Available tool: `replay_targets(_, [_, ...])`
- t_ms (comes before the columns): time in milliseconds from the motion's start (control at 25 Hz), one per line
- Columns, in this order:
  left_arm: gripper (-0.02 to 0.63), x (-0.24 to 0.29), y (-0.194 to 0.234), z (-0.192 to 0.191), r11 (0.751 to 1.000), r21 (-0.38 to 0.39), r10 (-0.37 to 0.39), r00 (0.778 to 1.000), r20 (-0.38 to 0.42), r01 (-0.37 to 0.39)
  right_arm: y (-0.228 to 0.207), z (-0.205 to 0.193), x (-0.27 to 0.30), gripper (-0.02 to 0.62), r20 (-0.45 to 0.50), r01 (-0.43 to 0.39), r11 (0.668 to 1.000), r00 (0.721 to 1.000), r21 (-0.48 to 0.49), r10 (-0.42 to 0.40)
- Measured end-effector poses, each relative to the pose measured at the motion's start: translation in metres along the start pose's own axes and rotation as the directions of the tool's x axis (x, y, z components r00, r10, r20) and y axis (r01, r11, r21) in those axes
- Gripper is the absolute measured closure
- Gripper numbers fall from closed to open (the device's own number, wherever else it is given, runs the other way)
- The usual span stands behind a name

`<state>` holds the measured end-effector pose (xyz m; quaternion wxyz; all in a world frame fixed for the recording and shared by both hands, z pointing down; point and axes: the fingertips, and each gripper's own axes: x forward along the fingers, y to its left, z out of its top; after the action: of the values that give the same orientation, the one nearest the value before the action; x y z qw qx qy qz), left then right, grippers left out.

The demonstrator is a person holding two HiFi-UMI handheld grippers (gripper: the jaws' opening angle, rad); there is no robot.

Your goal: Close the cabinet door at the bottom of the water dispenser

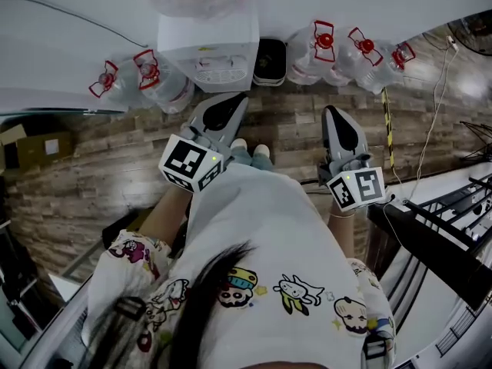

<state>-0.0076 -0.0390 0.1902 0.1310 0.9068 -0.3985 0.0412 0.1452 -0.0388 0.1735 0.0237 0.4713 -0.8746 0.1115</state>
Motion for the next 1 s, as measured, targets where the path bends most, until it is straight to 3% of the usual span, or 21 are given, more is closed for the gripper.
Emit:
replay_targets(480, [0.606,-0.005,-0.002,-0.005,0.998,0.046,-0.046,0.998,-0.038,0.048,0.004,-0.006,-0.001,0.586,-0.009,-0.002,1.000,1.000,0.007,0.002])
replay_targets(1000, [0.606,-0.008,0.002,-0.004,0.998,0.050,-0.034,0.999,-0.034,0.036,0.010,-0.013,0.001,0.587,-0.025,-0.012,1.000,1.000,0.014,0.012])
